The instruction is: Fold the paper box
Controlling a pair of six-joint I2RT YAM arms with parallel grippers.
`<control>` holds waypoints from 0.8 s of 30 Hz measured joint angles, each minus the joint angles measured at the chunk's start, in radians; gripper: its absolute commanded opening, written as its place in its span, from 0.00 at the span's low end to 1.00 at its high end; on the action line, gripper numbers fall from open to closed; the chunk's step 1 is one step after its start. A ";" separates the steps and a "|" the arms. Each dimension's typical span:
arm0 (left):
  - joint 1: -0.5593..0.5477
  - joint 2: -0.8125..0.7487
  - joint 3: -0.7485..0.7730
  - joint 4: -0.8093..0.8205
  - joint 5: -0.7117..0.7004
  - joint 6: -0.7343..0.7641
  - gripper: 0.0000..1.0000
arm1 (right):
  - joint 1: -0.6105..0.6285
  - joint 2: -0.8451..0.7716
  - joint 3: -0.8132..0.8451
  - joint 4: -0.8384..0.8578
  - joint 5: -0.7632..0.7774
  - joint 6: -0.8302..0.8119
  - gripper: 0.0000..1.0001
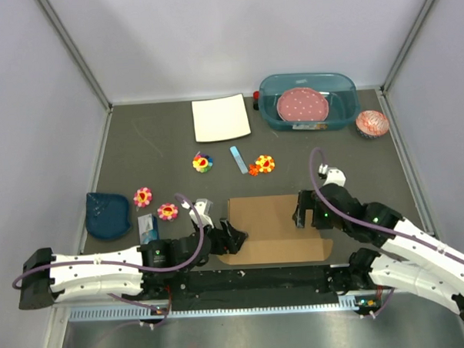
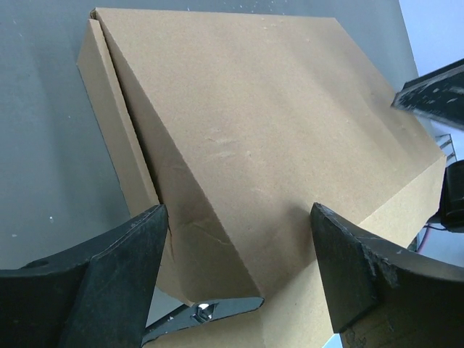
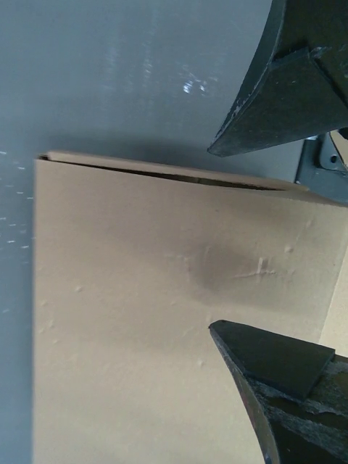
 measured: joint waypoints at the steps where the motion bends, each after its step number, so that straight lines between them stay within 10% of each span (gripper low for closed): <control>1: 0.001 0.001 0.000 0.000 0.001 -0.002 0.85 | 0.000 0.014 -0.002 -0.006 -0.011 0.011 0.98; 24: 0.066 0.081 -0.042 0.129 0.081 -0.019 0.84 | -0.001 0.014 -0.179 0.110 -0.113 0.165 0.99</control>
